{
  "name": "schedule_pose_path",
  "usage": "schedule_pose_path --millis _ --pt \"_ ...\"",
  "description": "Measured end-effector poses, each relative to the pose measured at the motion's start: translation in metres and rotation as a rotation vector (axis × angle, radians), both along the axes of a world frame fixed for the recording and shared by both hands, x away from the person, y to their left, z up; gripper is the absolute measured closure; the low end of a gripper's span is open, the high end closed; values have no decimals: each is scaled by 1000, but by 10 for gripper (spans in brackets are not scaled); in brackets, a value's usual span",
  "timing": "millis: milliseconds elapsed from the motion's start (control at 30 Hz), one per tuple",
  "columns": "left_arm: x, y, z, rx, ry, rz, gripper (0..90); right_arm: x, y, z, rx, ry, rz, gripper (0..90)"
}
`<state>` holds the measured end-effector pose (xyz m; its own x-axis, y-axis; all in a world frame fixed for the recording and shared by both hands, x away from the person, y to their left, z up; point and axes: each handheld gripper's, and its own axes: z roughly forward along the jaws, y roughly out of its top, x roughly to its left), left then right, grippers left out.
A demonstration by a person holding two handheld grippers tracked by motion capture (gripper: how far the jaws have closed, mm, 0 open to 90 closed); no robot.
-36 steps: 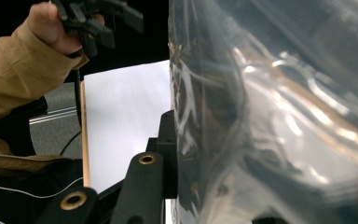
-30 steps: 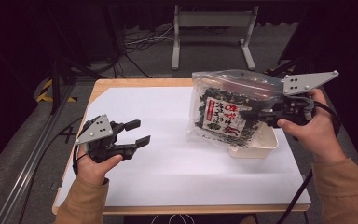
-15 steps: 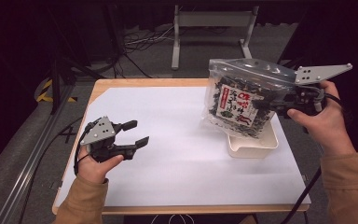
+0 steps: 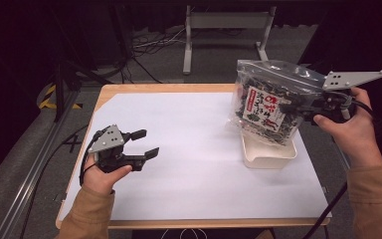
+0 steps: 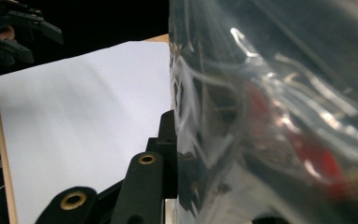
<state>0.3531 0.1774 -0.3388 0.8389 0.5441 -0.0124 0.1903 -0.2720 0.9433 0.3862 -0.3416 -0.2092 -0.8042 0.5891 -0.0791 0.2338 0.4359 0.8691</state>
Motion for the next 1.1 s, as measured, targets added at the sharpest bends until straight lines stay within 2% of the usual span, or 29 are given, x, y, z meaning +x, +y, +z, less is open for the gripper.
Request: schedule_pose_path --millis 333,400,500,633,733,967,1100 --pt "1 6 -2 2 3 14 278 3 -10 -7 9 26 -90 730" --pt "1 6 -2 1 7 17 276 5 -14 -10 14 43 -117 731" --pt "2 7 -3 3 7 17 274 6 -15 -12 17 49 -132 730" --pt "2 7 -3 5 9 18 272 6 -18 -13 9 63 -155 730" --pt "3 7 -3 2 5 20 272 5 -17 -15 -22 55 -186 730" --pt "2 9 -3 -2 5 25 272 6 -17 -22 -35 65 -229 731" --pt "2 8 -3 -3 4 25 272 7 -15 -27 -41 81 -232 731"
